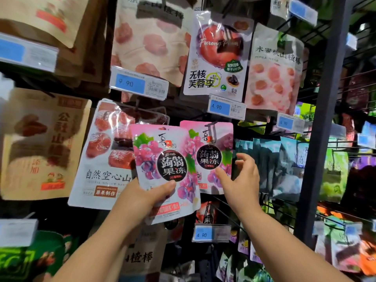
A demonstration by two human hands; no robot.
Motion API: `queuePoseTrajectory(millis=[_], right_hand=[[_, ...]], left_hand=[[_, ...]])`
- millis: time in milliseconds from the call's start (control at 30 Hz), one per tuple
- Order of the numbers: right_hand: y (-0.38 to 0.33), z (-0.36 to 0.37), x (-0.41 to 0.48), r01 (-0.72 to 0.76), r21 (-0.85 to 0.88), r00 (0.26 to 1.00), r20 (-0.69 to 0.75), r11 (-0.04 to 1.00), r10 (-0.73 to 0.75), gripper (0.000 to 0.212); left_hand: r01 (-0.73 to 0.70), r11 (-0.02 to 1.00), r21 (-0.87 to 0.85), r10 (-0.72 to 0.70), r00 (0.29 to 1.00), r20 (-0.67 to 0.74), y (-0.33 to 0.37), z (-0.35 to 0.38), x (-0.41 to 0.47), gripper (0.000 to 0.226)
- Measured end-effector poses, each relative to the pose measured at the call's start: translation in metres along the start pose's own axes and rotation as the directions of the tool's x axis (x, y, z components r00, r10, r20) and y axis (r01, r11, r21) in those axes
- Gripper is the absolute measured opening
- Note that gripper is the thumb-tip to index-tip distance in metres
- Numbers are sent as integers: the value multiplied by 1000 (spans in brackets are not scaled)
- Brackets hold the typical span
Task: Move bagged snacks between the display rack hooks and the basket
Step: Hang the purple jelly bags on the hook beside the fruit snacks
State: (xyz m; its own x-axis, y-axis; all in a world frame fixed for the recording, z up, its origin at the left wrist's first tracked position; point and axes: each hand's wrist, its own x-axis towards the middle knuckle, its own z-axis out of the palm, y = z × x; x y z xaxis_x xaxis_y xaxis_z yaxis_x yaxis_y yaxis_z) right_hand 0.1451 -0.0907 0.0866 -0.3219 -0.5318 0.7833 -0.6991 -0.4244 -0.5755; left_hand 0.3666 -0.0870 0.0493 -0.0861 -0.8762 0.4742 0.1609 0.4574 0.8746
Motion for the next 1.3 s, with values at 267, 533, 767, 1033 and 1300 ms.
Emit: queuePoseTrajectory(millis=[267, 533, 767, 1033, 1300], right_hand=[[-17, -9, -19, -304, 447, 836, 549, 841, 11, 53], [-5, -20, -16, -260, 592, 937, 347, 763, 50, 61], [1, -23, -9, -176, 599, 973, 227, 781, 45, 54], [9, -28, -19, -140, 585, 970, 242, 799, -7, 50], [9, -24, -8, -160, 545, 972, 234, 823, 34, 50]], left_hand=[[44, 985, -166, -23, 992, 124, 11, 34, 6, 35], [-81, 994, 78, 74, 993, 92, 15, 63, 25, 38], [-167, 947, 275, 180, 983, -24, 22, 84, 34, 81], [-186, 964, 189, 188, 982, 7, 8, 83, 24, 93], [-152, 966, 210, 153, 988, 12, 13, 86, 36, 78]])
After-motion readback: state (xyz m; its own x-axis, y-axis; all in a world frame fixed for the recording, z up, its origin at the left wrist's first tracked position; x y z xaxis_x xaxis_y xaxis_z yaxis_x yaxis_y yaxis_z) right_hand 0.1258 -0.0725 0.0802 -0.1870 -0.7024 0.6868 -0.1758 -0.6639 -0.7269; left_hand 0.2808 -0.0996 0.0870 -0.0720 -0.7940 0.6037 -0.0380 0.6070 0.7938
